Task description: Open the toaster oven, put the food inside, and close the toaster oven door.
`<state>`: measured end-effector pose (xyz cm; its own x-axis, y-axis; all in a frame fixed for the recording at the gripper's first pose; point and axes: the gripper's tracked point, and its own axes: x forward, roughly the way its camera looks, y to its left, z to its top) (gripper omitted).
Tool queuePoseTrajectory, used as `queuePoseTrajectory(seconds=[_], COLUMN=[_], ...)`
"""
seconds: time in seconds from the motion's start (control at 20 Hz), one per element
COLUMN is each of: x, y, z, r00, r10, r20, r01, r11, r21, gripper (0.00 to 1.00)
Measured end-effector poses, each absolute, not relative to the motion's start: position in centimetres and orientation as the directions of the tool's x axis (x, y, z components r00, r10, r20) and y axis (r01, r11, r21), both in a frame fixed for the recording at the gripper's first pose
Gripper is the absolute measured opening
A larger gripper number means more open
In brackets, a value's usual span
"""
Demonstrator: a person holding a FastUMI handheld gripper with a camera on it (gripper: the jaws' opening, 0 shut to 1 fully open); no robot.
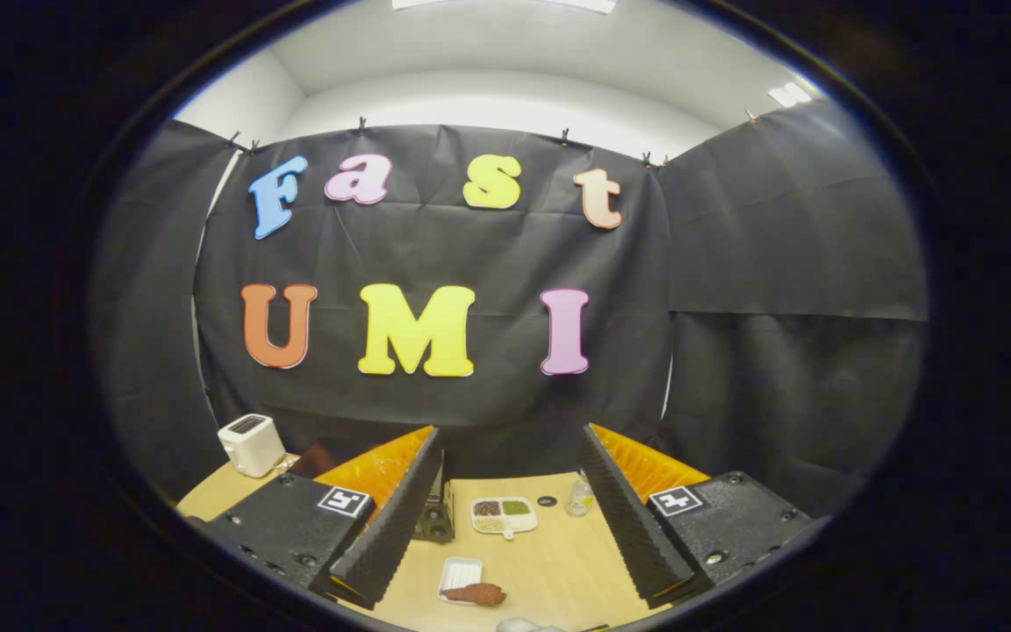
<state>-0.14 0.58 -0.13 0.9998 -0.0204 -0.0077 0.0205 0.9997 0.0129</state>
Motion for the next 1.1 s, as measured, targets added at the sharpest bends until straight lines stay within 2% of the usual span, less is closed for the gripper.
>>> queuePoseTrajectory(seconds=[0.4, 0.6, 1.1], x=[3.5, 6.9, 16.5], y=[5.6, 11.1, 25.9], z=[-1.9, -4.0, -15.4], r00=[1.0, 0.998, 0.975], r10=[-0.008, 0.056, 0.191], r20=[-0.01, -0.013, -0.113], r01=[0.008, -0.056, -0.192], r11=[1.0, 0.998, 0.981], r21=[0.027, 0.011, 0.001], gripper=[1.0, 1.0, 1.0])
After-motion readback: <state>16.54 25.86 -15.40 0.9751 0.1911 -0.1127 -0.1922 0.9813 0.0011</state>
